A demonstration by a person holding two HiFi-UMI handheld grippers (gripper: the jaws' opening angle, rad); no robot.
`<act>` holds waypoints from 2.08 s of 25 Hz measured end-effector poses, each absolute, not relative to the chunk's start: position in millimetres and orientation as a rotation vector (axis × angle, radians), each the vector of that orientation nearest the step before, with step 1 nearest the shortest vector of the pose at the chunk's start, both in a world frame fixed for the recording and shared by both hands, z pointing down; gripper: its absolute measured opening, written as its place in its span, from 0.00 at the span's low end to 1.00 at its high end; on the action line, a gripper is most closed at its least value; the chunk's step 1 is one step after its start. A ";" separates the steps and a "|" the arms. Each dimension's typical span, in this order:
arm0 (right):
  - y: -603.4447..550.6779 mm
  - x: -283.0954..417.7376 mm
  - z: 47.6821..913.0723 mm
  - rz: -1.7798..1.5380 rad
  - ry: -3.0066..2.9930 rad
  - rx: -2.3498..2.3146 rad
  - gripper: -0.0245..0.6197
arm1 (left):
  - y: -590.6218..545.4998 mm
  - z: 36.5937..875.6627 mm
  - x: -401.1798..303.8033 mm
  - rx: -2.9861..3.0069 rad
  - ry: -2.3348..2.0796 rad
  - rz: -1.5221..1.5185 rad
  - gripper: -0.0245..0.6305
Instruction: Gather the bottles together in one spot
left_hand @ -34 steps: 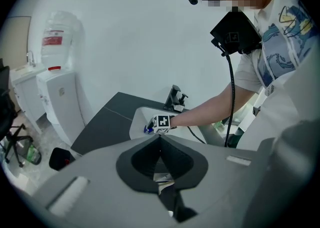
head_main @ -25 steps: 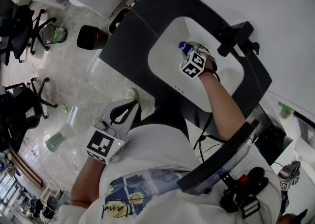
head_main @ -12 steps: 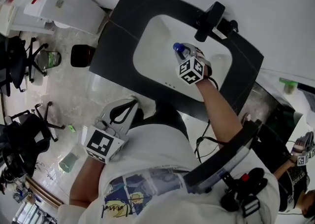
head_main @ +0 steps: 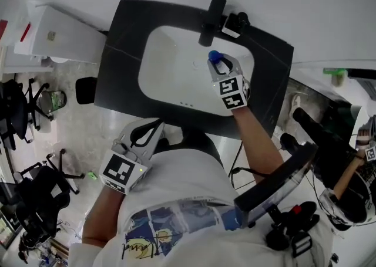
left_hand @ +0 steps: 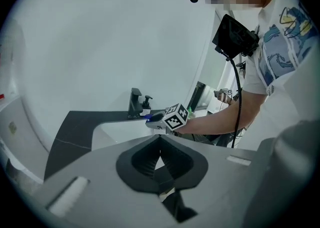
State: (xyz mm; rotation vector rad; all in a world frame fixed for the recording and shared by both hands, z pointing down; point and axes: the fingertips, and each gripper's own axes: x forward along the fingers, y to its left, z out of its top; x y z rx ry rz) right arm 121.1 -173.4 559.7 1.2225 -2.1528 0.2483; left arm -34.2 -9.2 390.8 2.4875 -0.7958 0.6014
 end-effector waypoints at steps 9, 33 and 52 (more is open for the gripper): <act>-178.8 212.1 487.1 0.288 -2.131 1.581 0.23 | -16.0 391.8 -6.4 2.562 -0.704 0.614 0.04; -279.6 304.8 475.9 0.246 -2.149 1.862 0.23 | -38.5 387.4 -4.0 2.504 -0.817 0.658 0.04; -271.0 307.4 478.2 0.115 -2.198 1.877 0.33 | -41.6 398.3 4.3 2.506 -0.783 0.665 0.04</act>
